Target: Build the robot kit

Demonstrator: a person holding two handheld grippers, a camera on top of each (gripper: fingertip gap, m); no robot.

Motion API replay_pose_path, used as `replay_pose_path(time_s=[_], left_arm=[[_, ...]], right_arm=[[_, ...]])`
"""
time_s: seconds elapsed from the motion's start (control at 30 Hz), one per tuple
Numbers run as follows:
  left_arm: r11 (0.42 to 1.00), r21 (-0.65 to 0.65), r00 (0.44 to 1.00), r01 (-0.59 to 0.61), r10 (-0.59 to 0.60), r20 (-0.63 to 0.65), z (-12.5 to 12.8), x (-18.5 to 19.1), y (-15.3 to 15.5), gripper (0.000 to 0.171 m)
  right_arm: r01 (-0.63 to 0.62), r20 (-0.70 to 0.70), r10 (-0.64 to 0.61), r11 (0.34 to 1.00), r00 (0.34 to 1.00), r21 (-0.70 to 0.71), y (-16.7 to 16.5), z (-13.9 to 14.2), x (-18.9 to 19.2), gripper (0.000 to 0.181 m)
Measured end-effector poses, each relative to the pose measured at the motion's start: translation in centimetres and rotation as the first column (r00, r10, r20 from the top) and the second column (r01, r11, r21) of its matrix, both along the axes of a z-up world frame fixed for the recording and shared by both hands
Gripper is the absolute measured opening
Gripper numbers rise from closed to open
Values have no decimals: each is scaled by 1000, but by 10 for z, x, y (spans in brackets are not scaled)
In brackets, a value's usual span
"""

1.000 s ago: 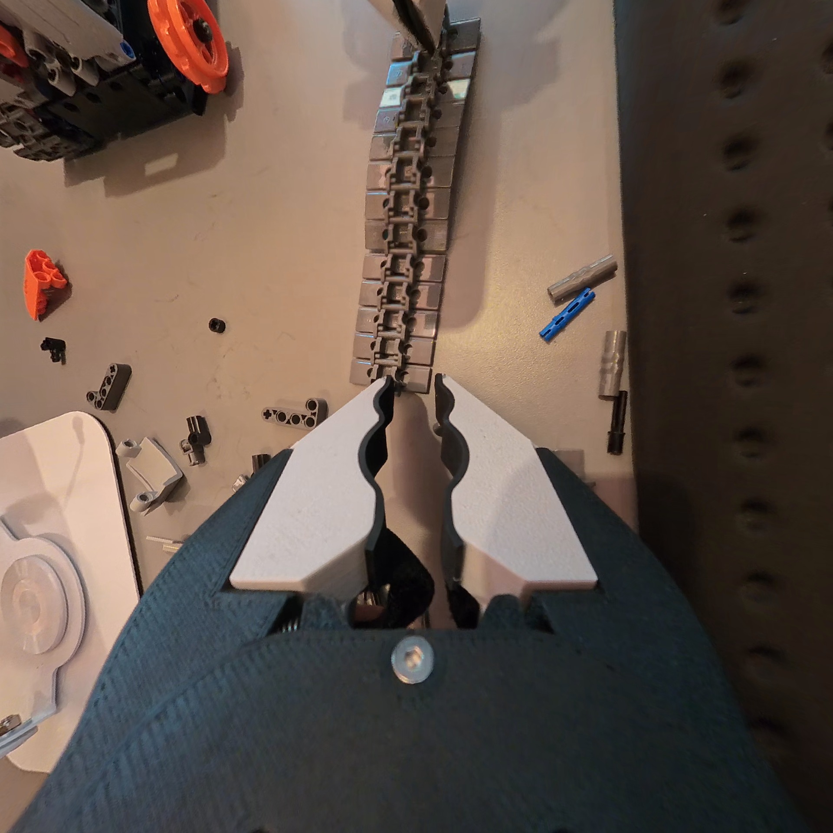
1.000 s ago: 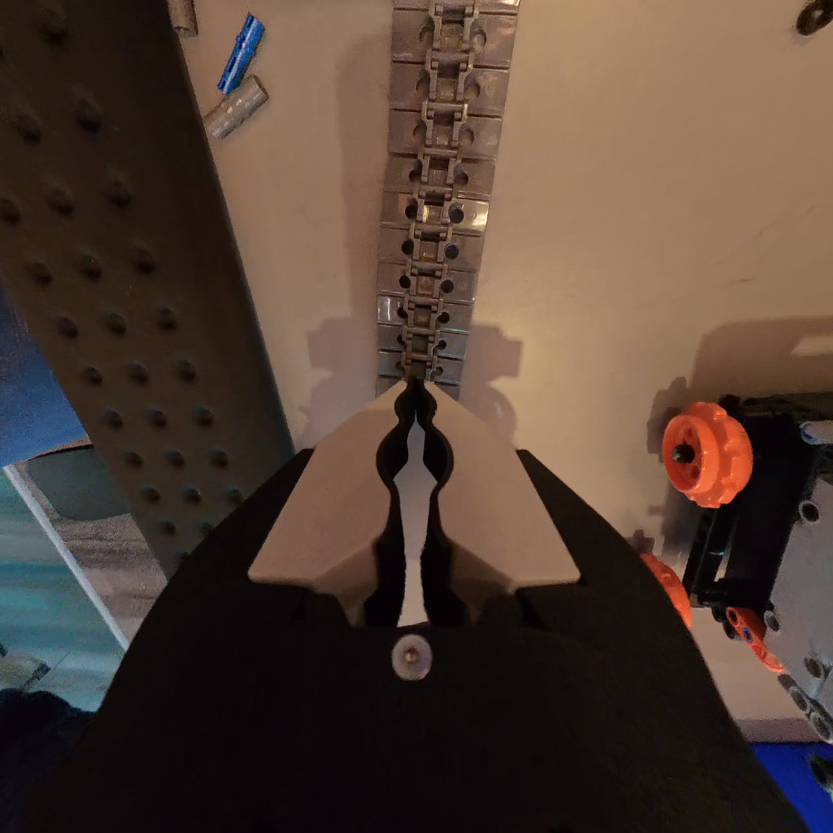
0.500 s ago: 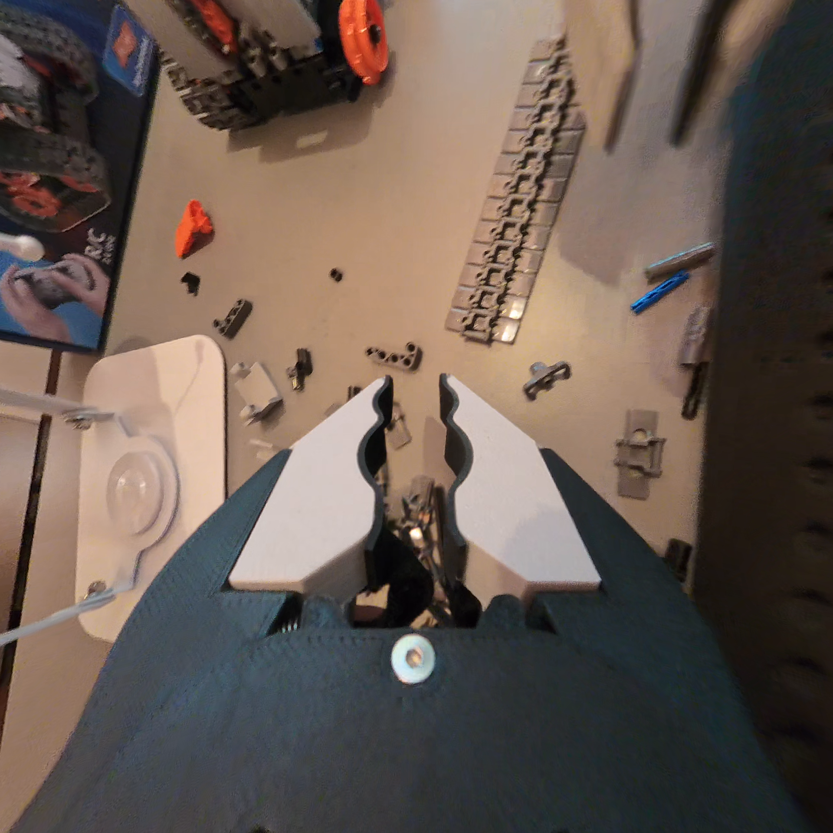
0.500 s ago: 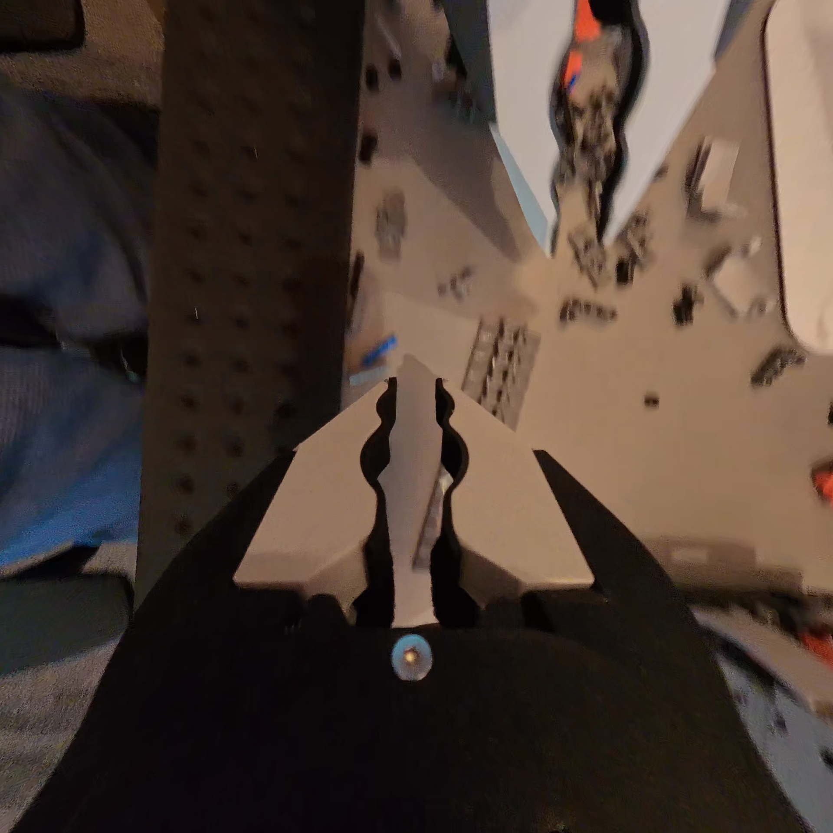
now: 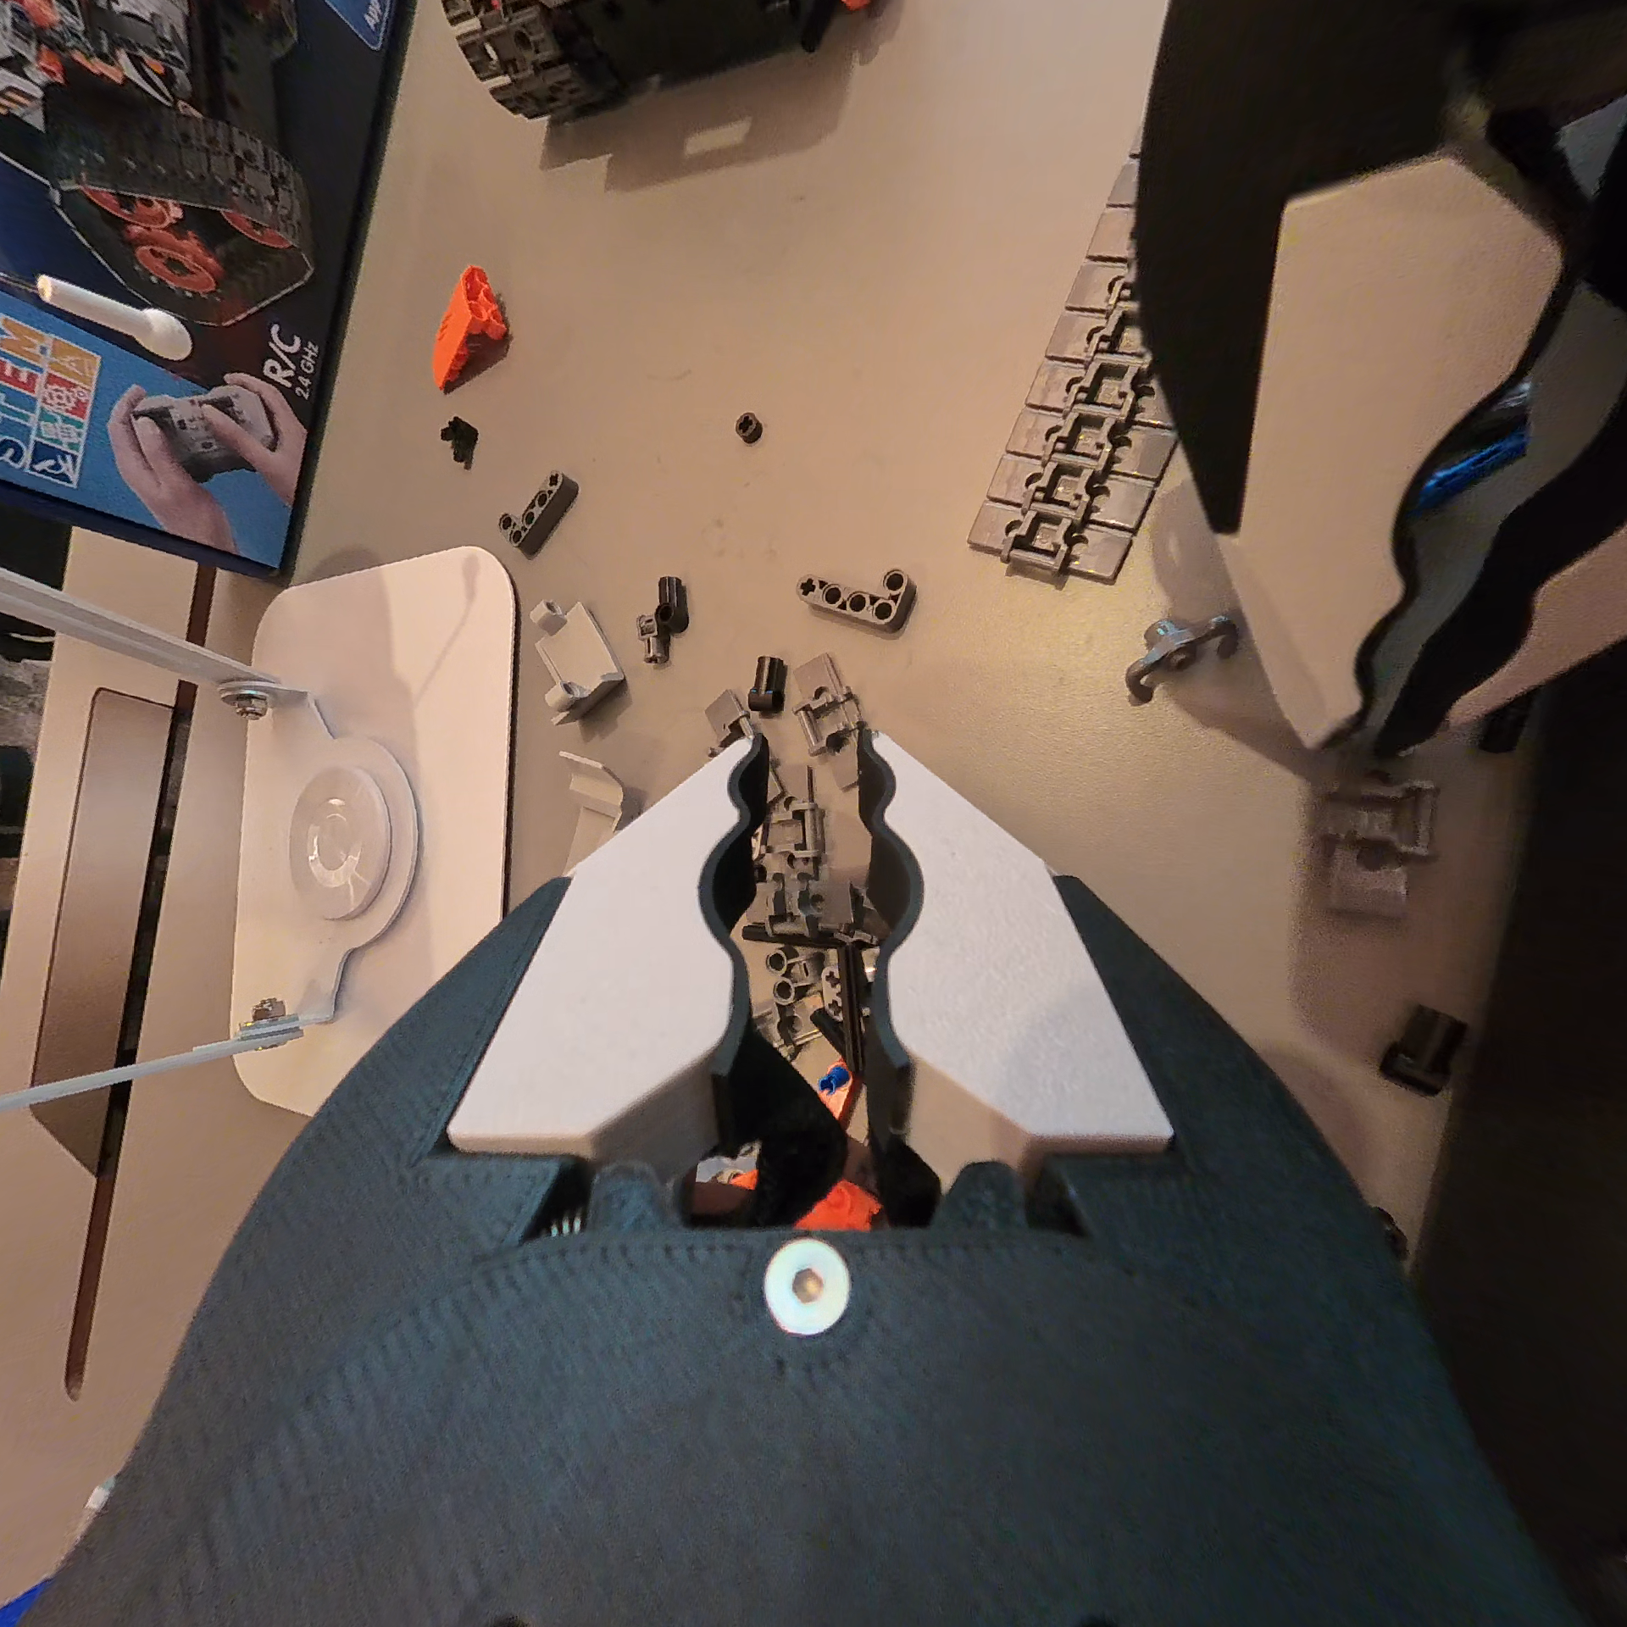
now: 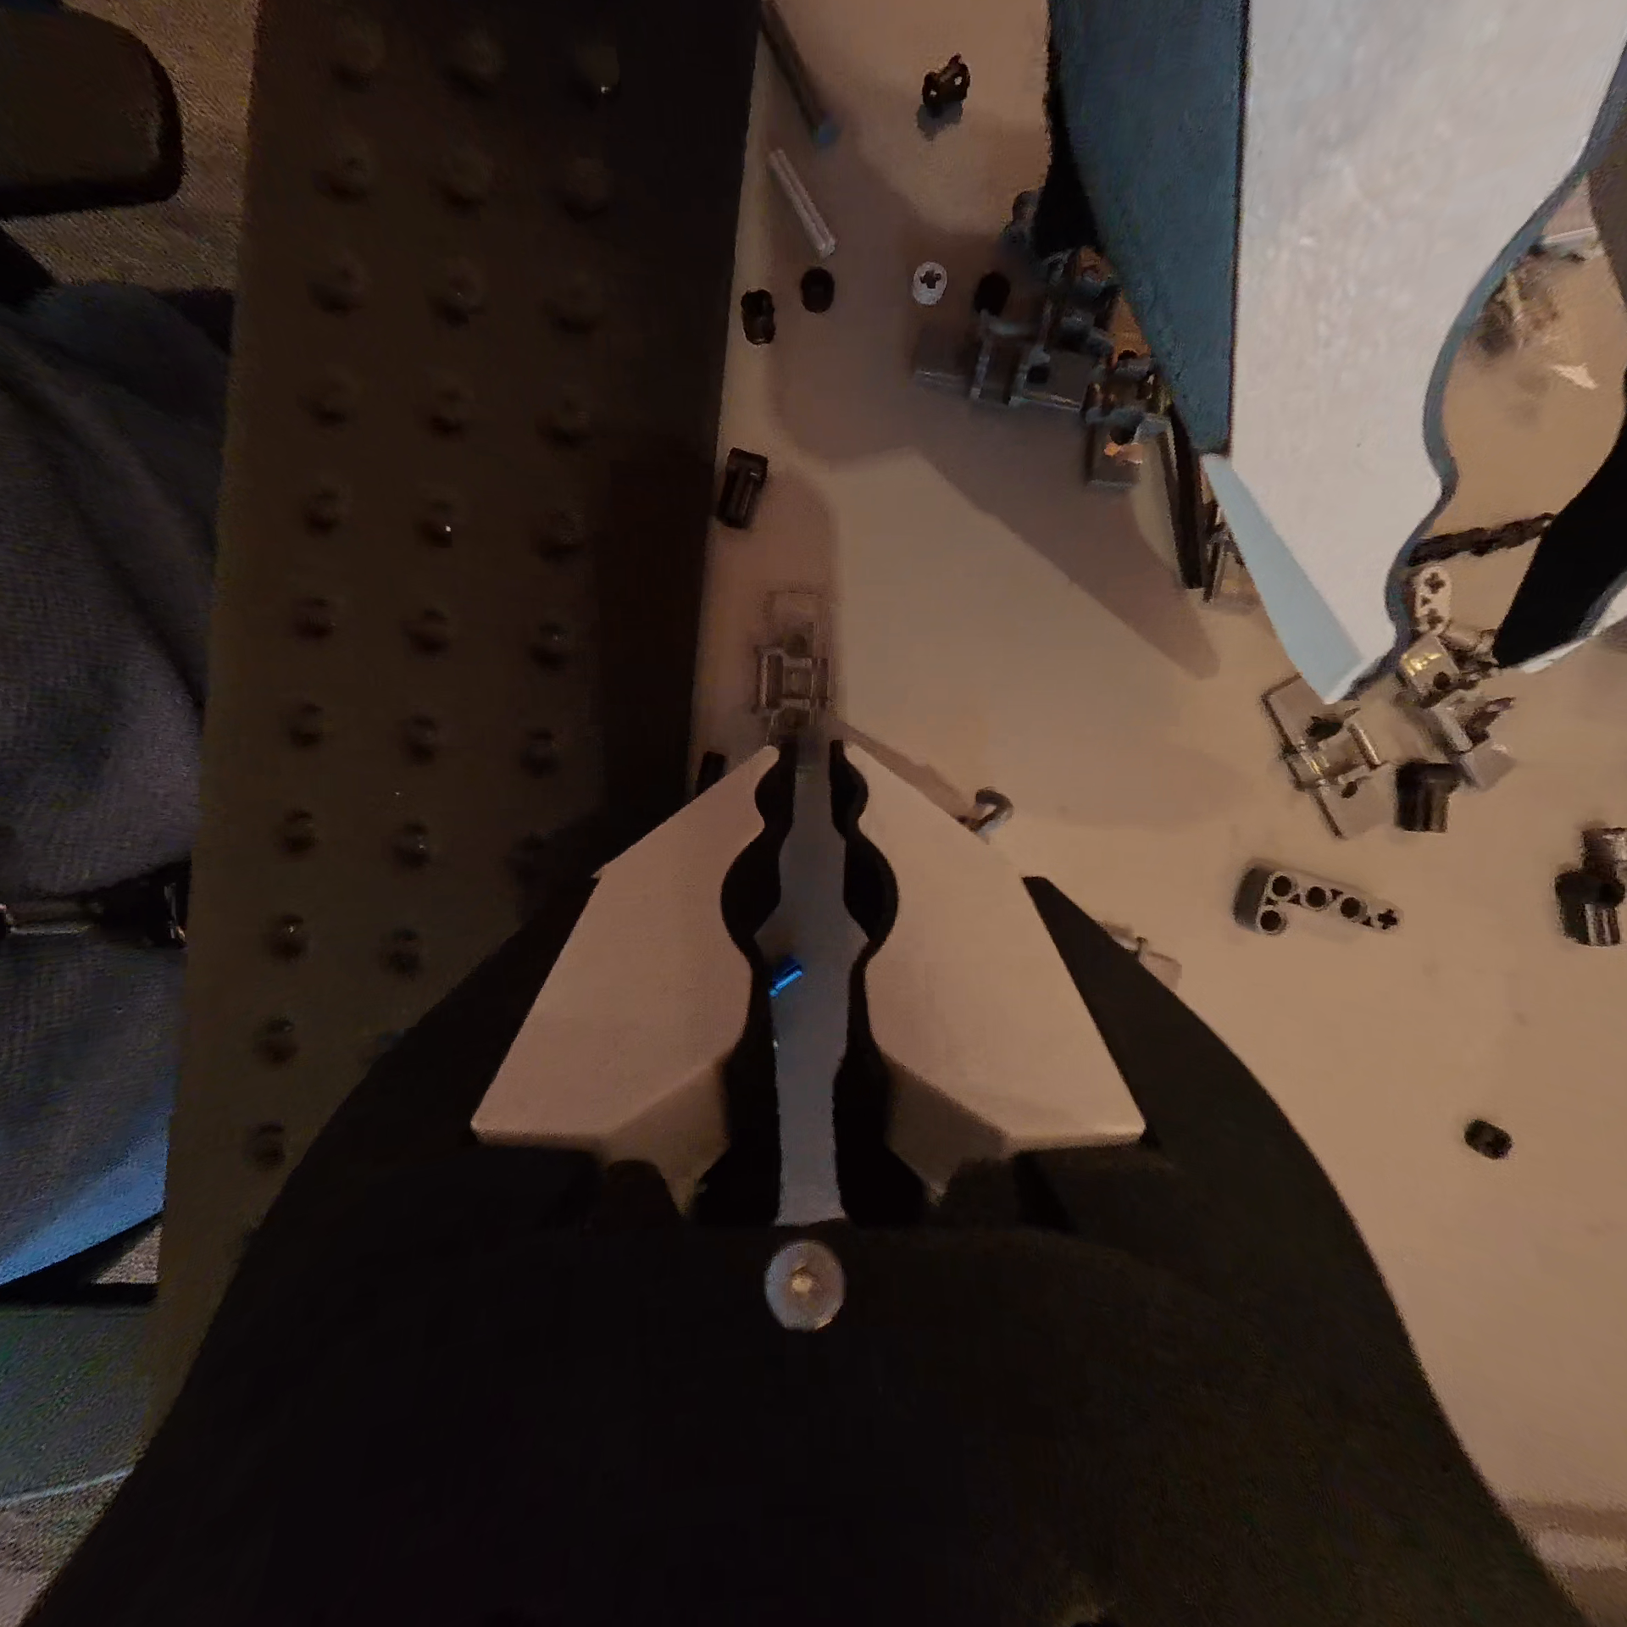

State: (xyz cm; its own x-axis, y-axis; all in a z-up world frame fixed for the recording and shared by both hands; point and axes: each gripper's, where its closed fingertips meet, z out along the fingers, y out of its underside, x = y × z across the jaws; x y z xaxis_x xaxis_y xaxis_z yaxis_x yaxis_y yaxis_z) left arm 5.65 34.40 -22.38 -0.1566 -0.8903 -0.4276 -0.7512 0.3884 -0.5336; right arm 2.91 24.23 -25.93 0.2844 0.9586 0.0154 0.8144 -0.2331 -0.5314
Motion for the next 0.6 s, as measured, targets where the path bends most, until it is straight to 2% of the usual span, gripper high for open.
replay_pose_path(time_s=[0.07, 0.13, 0.27, 0.4, 0.5, 0.6], left_arm=[[1000, 0, 1000, 4, -4, 1, 0, 0, -1, 19], [1000, 3, 1000, 5, -5, -4, 0, 0, -1, 19], [1000, 3, 1000, -4, 4, -4, 0, -1, 2, 19], [1000, 0, 1000, -7, 7, 2, 1, -1, 3, 19], [1000, -1, 1000, -10, 10, -3, 0, -2, 4, 19], [1000, -4, 1000, -13, 13, 3, 0, -2, 5, 19]], right_arm=[[-1, -18, 1, 1000, 1000, -10, -1, 0, -4, 1], [-26, -34, 25, 999, 999, -41, -10, 0, -12, 6], [-65, -45, 65, 998, 997, 9, -7, 9, -15, 12], [-239, -64, 246, 965, 967, 107, -4, 16, -20, 21], [-362, -7, 364, 928, 931, 87, -4, 6, -17, 31], [-453, 2, 453, 890, 891, 49, -3, 2, -17, 29]])
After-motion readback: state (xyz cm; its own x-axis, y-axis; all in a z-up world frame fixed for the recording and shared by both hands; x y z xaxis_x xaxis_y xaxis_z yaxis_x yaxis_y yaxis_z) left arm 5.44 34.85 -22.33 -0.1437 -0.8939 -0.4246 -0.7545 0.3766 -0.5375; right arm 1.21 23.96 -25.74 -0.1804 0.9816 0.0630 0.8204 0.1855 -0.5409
